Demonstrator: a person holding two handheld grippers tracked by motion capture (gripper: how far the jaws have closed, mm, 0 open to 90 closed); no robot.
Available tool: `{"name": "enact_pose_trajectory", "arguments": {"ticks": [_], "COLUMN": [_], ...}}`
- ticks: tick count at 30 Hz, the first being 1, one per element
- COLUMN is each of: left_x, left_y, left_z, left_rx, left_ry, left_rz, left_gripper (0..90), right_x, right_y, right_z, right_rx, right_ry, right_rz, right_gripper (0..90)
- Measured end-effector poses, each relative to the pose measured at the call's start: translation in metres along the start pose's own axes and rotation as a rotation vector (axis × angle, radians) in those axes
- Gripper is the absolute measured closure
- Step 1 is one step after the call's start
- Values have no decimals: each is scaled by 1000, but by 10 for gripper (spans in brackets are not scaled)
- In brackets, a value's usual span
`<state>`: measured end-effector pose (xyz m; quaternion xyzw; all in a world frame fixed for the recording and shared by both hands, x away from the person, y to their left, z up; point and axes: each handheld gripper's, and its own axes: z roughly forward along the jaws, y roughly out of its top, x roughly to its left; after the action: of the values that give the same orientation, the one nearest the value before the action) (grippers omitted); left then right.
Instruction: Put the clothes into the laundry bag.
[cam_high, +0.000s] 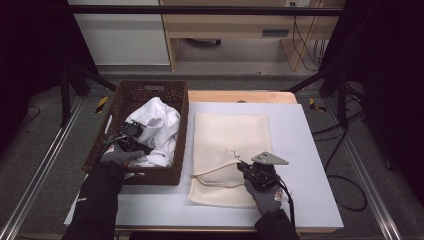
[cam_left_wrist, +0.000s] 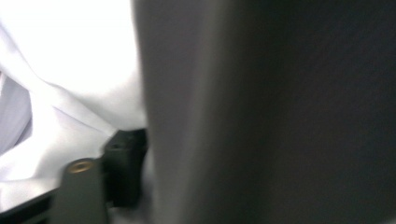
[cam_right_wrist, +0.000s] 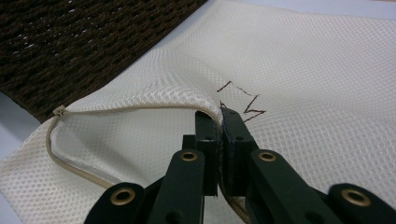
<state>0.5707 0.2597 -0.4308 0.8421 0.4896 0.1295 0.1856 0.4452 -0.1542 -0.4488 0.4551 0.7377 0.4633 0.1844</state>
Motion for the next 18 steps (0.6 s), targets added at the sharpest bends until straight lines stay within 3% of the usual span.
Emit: {"name": "enact_pose_trajectory", "arguments": {"ticks": [4,5,7,9,12,16,17,18], "left_x": [-1,-1,-1,-1,-1,-3,-3,-3], "left_y": [0,1,1,1,2,2,1,1], "left_z": [1,0,-1,-1,-4,-8,-13,-13], "left_rx": [19,27,47,50,58,22,-19,-19], "left_ry": [-25,-27,-27,-28,-25,-16,-11,-11], "left_rz": [3,7,18,19,32,23,13,13], "left_gripper": [489,489,642,703,767,799,802,805], "right_x": [0,0,0,0,0,-1,-1,-1], "right_y": [0,0,0,0,0,0,0,0], "right_z": [0,0,0,0,0,0,0,-1], "right_rx": [1,1,2,3,3,0,0,0], "right_ry": [0,0,0,0,0,-1,0,1], "right_rz": [-1,-1,2,3,4,3,4,3], "right_gripper": [871,871,871,871,871,871,871,871]}}
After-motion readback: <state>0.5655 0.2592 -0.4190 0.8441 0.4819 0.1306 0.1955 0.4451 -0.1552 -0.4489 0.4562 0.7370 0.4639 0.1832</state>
